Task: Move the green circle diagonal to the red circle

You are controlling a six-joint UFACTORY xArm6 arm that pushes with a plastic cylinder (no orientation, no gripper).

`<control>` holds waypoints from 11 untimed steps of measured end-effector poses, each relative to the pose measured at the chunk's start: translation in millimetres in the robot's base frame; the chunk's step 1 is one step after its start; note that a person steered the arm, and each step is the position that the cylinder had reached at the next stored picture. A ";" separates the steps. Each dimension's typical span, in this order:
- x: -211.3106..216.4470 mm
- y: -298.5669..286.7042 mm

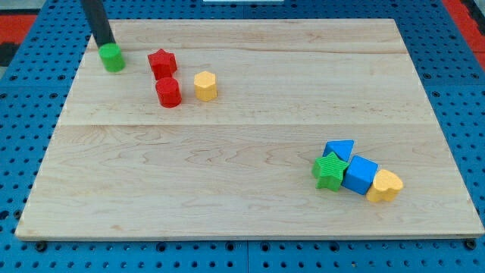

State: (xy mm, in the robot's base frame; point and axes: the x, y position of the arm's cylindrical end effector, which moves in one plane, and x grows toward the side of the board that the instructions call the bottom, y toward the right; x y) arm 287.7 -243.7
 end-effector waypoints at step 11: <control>-7.1 39.8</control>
